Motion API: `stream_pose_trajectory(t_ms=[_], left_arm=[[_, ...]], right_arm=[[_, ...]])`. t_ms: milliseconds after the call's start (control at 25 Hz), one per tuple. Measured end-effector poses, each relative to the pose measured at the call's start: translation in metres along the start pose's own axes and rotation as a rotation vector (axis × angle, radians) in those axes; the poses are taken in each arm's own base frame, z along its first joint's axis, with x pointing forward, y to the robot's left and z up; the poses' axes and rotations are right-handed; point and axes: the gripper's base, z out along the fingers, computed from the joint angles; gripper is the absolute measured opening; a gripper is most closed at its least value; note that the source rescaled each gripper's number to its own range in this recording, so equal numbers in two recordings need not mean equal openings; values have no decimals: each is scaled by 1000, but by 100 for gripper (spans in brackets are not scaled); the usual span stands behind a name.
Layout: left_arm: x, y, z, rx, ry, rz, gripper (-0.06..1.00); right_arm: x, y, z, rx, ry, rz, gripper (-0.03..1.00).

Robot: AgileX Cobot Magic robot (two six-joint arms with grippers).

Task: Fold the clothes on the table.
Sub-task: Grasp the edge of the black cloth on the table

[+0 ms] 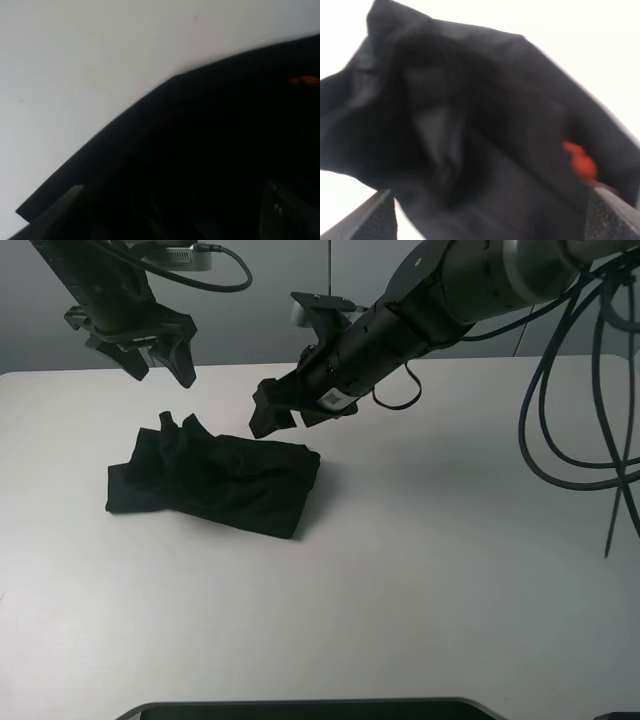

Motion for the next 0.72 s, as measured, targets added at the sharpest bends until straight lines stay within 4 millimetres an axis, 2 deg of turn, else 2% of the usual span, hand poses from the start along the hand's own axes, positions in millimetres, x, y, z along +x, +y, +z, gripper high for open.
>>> stream_pose_trajectory(t_ms=[80,200,320,440,720], left_arm=[[1,-10,1,8,18,28,93],[4,-22,2,21,54,57,93],[7,-34,4,28,83,87,93],[14,-43,14,12,117,90,93],[39,-30,44,-114,185,82,93]], right_arm=[[8,-6,-12,76,28,-19,85],[23,-24,-25,146,88,31,98],[36,-43,-31,184,129,96,100],[42,-52,-33,199,145,131,100],[40,-57,-34,220,113,146,100]])
